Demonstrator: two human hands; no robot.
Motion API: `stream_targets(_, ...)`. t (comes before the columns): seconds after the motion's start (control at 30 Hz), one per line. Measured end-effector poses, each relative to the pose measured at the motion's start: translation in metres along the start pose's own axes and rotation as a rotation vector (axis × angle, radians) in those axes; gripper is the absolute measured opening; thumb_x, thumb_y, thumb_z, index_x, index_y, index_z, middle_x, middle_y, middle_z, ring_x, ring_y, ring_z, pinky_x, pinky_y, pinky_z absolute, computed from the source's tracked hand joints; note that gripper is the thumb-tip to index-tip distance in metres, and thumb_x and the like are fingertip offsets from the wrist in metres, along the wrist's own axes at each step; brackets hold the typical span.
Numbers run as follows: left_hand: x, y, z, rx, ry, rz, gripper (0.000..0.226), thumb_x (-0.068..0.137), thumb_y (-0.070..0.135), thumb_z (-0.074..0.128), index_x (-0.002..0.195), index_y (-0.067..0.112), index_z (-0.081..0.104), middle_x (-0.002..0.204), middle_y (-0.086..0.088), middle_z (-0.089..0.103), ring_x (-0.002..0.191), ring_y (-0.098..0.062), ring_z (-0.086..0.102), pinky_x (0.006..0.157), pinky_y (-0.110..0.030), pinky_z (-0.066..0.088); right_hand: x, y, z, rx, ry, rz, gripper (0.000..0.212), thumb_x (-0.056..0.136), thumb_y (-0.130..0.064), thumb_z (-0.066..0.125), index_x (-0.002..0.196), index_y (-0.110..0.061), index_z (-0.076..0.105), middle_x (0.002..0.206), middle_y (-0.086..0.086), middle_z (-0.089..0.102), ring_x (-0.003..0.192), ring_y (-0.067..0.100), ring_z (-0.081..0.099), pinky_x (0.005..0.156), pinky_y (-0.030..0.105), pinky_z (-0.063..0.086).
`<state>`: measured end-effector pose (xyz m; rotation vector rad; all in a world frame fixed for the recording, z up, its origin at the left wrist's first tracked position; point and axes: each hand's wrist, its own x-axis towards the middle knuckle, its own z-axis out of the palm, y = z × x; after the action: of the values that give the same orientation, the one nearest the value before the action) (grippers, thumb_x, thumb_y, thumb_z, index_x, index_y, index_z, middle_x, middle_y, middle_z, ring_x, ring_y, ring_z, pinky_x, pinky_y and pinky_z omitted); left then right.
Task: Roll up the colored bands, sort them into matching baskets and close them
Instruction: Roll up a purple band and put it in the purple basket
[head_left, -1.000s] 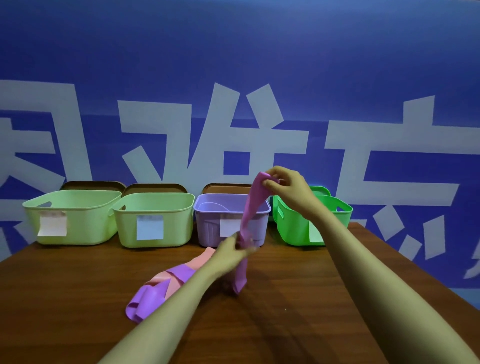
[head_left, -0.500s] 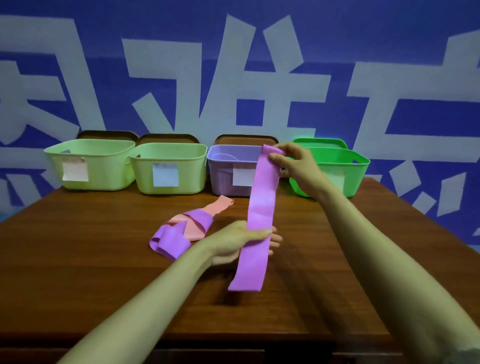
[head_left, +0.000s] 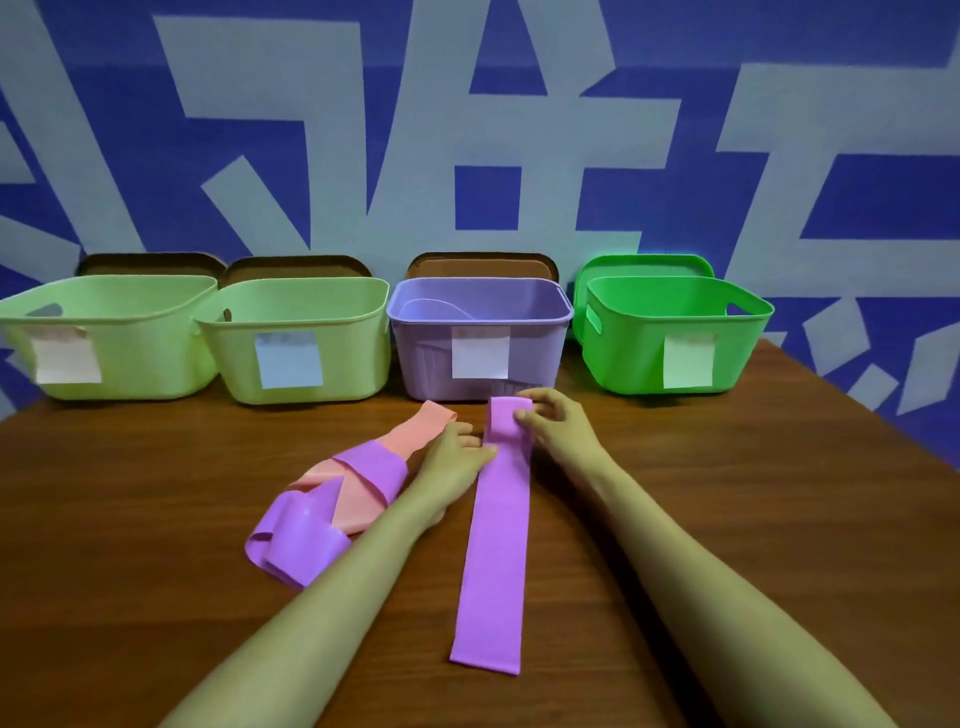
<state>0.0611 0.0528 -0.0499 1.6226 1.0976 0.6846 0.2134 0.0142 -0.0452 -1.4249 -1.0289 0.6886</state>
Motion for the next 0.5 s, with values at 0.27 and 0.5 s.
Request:
stream_targets(0.27,0.005,0.01,-0.004,0.062,-0.151,-0.022,0.015,0.082,0.019,0.072,0.083,0.014,0.057,0.074,-0.003,0.061,0.061,-0.017,0.053,0.071,-0.038,0.052,0.006,0.008,-0.005,0.035,-0.047,0.001,0.018,0.085,0.002,0.065,0.099,-0.009,0.063,0.075,0.001,0.062,0.057,-0.005,0.055,0.056,0.009,0.042)
stream_targets(0.5,-0.012,0.012,-0.01,0.047,-0.206,0.127,0.033,0.077,0.032,0.077,0.106,0.028,0.062,0.093,0.017,0.066,0.088,-0.004,0.063,0.07,-0.014,0.049,-0.012,-0.03,-0.006,0.248,-0.052,-0.081,0.015,0.086,-0.002,0.064,0.085,-0.016,0.06,0.079,0.001,0.064,0.069,0.004,0.061,0.056,0.017,0.048)
